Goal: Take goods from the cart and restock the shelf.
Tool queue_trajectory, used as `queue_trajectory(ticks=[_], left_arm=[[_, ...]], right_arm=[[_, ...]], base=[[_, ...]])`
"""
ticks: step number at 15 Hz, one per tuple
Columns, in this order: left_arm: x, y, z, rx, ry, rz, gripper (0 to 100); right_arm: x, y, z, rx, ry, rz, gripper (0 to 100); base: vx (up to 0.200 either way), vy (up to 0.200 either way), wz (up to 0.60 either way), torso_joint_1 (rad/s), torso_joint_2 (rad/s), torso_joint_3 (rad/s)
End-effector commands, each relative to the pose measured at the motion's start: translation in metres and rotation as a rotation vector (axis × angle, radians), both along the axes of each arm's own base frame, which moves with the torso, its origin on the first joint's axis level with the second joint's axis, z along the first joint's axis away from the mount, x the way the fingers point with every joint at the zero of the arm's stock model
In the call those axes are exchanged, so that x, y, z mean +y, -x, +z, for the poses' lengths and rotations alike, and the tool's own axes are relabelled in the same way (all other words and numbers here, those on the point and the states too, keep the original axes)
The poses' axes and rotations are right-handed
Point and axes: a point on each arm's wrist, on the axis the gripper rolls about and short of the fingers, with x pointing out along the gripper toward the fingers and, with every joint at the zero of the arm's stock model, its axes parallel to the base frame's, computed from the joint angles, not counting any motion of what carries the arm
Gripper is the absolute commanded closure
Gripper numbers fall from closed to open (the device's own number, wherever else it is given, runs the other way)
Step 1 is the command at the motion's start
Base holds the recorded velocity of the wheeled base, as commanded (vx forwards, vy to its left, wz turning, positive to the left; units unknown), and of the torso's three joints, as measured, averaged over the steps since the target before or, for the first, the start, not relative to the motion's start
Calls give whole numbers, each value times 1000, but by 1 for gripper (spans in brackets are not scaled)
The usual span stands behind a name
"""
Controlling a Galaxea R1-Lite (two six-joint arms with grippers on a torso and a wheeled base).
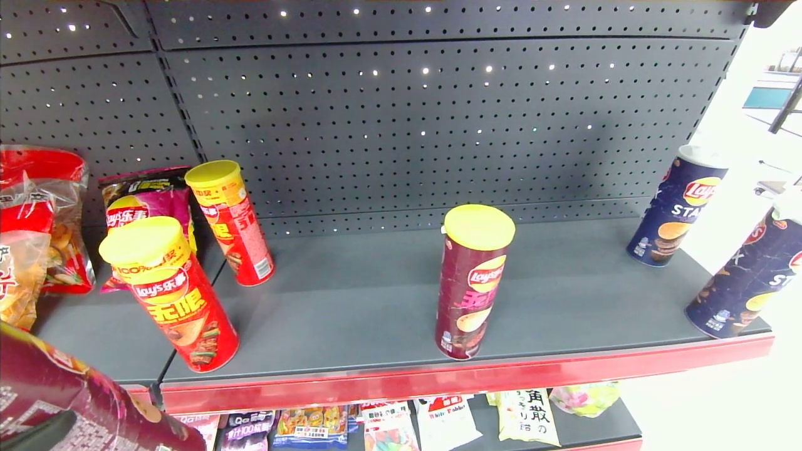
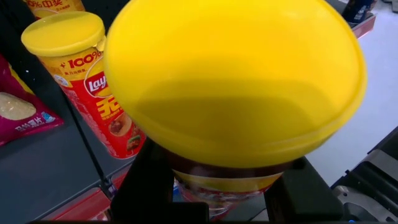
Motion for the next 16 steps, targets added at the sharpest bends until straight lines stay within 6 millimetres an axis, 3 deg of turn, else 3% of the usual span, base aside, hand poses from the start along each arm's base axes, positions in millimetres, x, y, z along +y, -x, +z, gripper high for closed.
queue_trajectory(ticks=[1,6,9,12,16], left_arm=[[0,0,-2,4,-2,1,100],[1,2,-2,6,16,2,100],[0,1,-4,-2,20,2,100],[0,0,-4,3,20,-4,100],[0,0,-6,-8,26,-10,100]], right_arm=[[-1,-1,0,4,-8,-40,0],[-1,0,0,4,-43,-52,0],[0,2,12,-38,-28,-28,0],[-1,-1,-1,3,-50,-26,0],[0,-2,0,34,-57,73,0]], base=[[0,0,0,0,0,0],[0,0,0,0,0,0],[0,0,0,0,0,0],[0,0,0,0,0,0],[0,0,0,0,0,0]])
